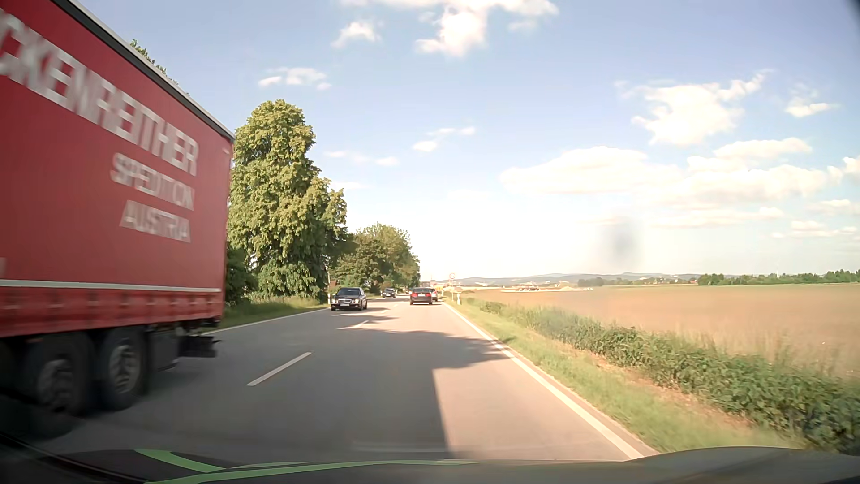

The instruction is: Follow the waypoints while adhering to traffic rules and regulations

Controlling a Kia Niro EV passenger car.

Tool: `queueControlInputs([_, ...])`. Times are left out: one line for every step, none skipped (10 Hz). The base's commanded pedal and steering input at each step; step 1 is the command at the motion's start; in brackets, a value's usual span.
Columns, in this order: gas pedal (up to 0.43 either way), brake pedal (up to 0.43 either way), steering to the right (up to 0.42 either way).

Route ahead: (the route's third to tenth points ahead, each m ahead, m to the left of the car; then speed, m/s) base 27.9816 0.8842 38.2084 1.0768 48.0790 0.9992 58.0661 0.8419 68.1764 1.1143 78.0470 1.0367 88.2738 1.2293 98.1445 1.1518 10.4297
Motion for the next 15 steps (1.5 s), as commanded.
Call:
queueControlInputs([0.000, 0.000, -0.003])
queueControlInputs([0.000, 0.000, -0.003])
queueControlInputs([0.000, 0.000, -0.003])
queueControlInputs([0.000, 0.000, -0.003])
queueControlInputs([0.000, 0.000, -0.003])
queueControlInputs([0.000, 0.000, -0.003])
queueControlInputs([0.000, 0.000, -0.003])
queueControlInputs([0.000, 0.000, -0.003])
queueControlInputs([0.000, 0.000, -0.003])
queueControlInputs([0.000, 0.000, -0.003])
queueControlInputs([0.000, 0.000, -0.003])
queueControlInputs([0.000, 0.000, -0.003])
queueControlInputs([0.000, 0.000, -0.003])
queueControlInputs([0.000, 0.000, -0.003])
queueControlInputs([0.000, 0.000, -0.003])
